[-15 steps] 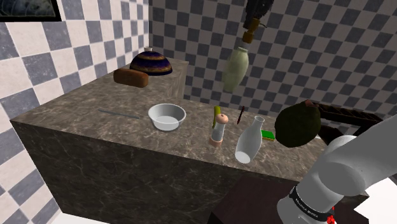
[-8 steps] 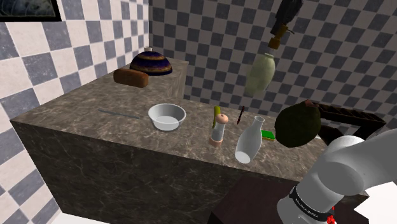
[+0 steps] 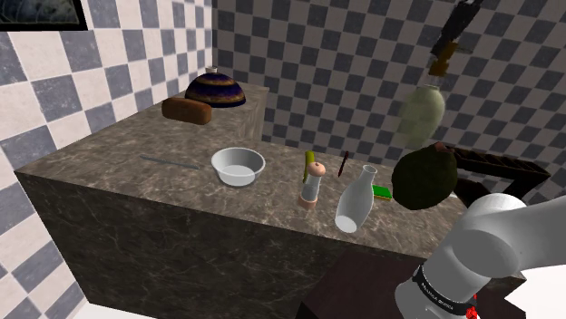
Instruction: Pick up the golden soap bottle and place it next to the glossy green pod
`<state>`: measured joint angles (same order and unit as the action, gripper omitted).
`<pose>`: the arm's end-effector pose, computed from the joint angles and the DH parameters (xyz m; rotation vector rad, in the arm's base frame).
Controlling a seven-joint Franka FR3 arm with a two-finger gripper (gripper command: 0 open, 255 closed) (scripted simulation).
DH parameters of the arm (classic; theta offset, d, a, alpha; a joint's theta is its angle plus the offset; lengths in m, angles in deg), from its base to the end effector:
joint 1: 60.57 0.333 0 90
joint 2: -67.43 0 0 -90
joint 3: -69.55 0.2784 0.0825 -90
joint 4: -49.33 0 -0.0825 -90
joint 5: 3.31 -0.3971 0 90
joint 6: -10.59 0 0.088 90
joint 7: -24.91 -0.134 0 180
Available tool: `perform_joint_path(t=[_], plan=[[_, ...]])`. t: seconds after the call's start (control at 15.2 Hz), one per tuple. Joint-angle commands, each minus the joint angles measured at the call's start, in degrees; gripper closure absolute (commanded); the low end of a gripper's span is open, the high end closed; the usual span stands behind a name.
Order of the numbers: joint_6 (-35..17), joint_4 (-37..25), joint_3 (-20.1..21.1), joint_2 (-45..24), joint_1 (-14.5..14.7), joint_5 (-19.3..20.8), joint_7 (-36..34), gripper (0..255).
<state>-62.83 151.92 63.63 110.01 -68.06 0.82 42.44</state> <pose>0.2781 -0.0996 0.7516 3.0656 0.0956 0.3441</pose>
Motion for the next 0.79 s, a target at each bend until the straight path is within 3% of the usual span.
perform_joint_path(t=[0.0,0.73], plan=[[1.0,0.7,-1.9,1.9,-0.2,1.2,2.3,255],[8.2,-0.6,-12.4,9.7,-1.2,9.3,15.1,255]])
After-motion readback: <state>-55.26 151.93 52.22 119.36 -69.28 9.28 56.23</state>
